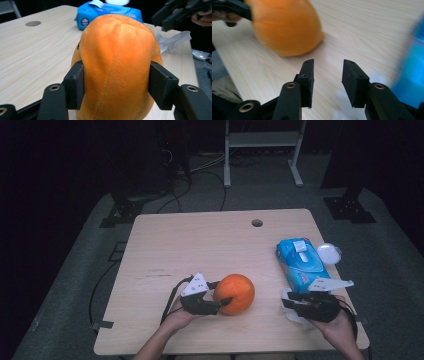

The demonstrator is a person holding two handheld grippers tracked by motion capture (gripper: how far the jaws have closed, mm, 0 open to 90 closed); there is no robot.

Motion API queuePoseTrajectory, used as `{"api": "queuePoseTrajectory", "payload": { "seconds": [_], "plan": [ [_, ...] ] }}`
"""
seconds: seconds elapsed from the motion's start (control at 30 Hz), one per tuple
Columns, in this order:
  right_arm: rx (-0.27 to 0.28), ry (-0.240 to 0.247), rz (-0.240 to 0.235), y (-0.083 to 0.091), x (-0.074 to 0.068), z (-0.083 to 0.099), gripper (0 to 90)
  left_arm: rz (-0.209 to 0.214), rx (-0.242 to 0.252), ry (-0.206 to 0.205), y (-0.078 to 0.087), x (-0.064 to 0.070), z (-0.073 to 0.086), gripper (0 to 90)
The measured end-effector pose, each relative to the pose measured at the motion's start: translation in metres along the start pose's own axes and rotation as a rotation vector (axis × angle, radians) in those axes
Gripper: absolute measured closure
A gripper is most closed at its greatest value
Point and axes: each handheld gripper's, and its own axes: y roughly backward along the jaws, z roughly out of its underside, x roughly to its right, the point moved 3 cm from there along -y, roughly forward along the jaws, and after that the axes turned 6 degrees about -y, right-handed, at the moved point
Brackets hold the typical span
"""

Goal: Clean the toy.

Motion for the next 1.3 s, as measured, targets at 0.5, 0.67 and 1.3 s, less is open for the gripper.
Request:
{"api": "queuePoseTrajectory", "payload": {
  "seconds": [0.5, 0.67, 1.3],
  "plan": [
    [0.001, 0.06, -0.151, -0.049, -0.04, -0.032, 55.9, -0.112, -0.032, -0.018, 0.012, -0.018, 0.004, 36.5],
    [0.03, 0.052, -0.168, -0.053, -0.048, -0.042, 52.8, -0.084, -0.059, -0.079, 0.002, -0.002, 0.0, 27.8],
    [-0.021, 0.041, -0.22, -0.069, -0.057, -0.034, 49.4, 0.123, -0.04, -0.097, 0.001, 0.032, -0.015, 20.2]
  ]
}}
